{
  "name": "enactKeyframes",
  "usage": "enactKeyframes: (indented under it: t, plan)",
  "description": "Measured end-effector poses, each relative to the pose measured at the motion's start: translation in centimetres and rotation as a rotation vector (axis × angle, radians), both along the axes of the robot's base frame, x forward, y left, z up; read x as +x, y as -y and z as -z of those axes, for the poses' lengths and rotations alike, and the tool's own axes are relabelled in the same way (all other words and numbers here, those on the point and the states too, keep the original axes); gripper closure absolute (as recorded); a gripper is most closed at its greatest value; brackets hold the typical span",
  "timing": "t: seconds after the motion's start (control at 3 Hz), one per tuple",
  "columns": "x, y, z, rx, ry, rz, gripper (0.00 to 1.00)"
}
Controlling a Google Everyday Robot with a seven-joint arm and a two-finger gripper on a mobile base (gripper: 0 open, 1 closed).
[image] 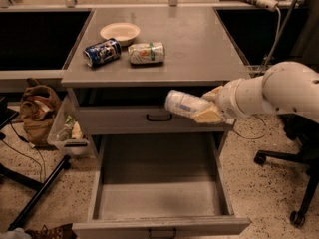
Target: Pick blue plastic bottle from middle drawer and place on counter
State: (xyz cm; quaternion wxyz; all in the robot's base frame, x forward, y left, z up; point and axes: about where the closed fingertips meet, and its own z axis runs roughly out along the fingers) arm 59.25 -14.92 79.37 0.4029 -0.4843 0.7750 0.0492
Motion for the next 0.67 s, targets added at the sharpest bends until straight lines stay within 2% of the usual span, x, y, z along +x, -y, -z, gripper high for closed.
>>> enactKeyframes:
  t: [0.33,0.67]
  plan:
    - [0.7,0.2,-5.4,-0.056,0.088,0.005,1.00]
    - [2.5,0.8,-10.4,-0.107,0.163,0.013,1.00]
